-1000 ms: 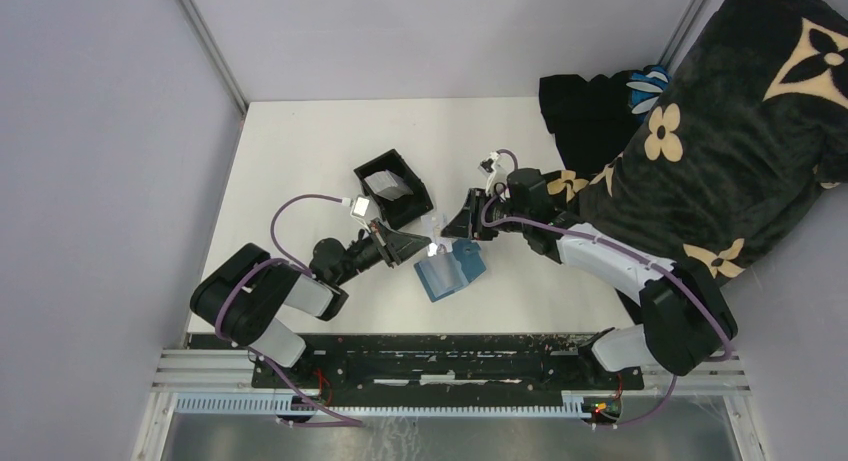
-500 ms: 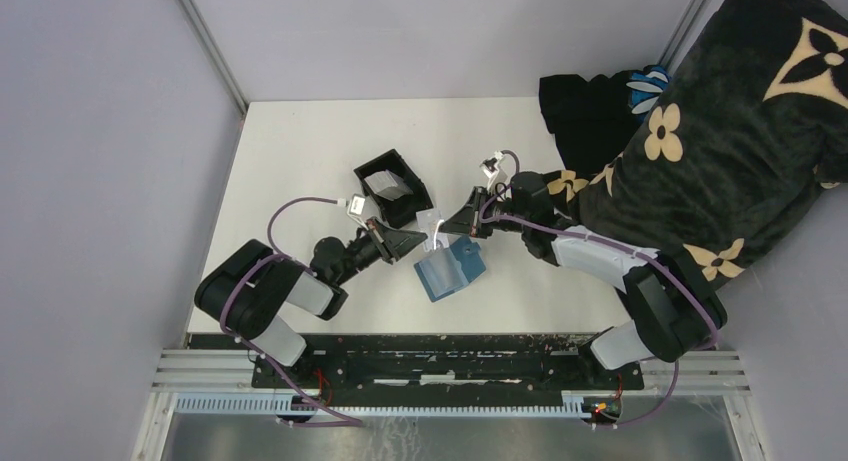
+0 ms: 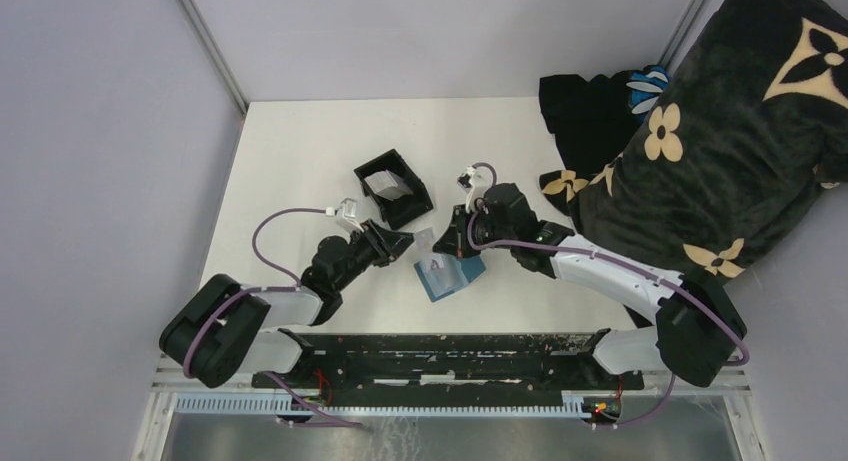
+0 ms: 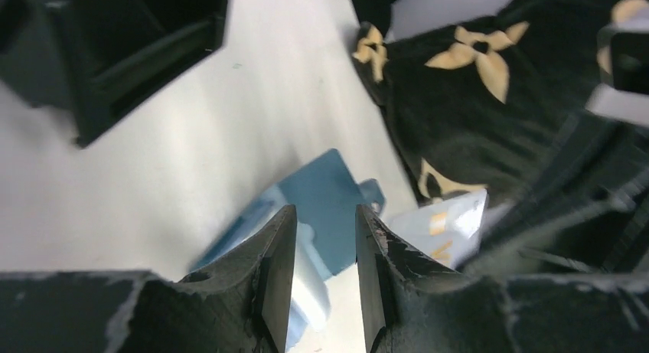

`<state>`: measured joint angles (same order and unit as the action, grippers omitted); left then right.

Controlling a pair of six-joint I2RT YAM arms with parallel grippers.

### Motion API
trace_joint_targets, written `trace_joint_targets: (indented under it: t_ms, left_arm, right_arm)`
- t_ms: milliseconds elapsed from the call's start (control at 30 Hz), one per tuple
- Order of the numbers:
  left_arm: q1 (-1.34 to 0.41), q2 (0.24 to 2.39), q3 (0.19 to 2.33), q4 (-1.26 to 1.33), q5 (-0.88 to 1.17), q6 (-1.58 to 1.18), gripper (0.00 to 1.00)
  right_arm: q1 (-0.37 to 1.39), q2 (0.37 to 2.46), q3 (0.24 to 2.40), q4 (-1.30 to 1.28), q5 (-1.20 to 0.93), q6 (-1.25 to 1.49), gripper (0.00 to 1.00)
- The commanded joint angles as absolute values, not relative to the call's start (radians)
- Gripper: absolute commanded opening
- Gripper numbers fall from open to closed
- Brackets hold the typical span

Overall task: Put the credit cards into the card holder
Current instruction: Pick up the credit card from the storage box, then turn over the card slot in the card holder.

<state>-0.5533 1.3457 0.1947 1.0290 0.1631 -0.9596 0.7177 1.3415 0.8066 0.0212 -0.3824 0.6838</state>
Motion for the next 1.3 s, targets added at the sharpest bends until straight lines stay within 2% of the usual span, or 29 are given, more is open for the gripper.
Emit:
trace_joint_targets:
  t_ms: [0, 133, 333, 567, 833, 1267]
  left_arm:
    - [-0.566, 1.26, 0.186, 0.782, -0.013, -0.876, 0.41]
    - [-0.595, 1.212, 0.184, 0.681, -0.081, -0.872, 0.38]
    - [-0.679, 1.188, 0.206, 0.576, -0.176, -0.854, 0.2]
    - [-0.742, 1.213, 0.212, 0.552, -0.229, -0.866, 0.12]
    - [-0.761, 1.233, 0.222, 0.552, -0.238, -0.872, 0.1]
    - [-0.769, 1.243, 0.225, 0.548, -0.25, -0.874, 0.08]
  right_arm:
    - [0.843, 1.314, 0.896, -0.164, -0.136, 0.533, 0.01]
    - [0.941, 1.347, 0.945, -0.253, 0.004, 0.473, 0.01]
    - [1.068, 1.444, 1.066, -0.416, 0.211, 0.398, 0.01]
    - [1.141, 1.562, 1.18, -0.56, 0.367, 0.37, 0.01]
    - [1.168, 1.626, 1.232, -0.624, 0.417, 0.366, 0.01]
    - [1.185, 1.652, 1.251, -0.611, 0.37, 0.388, 0.01]
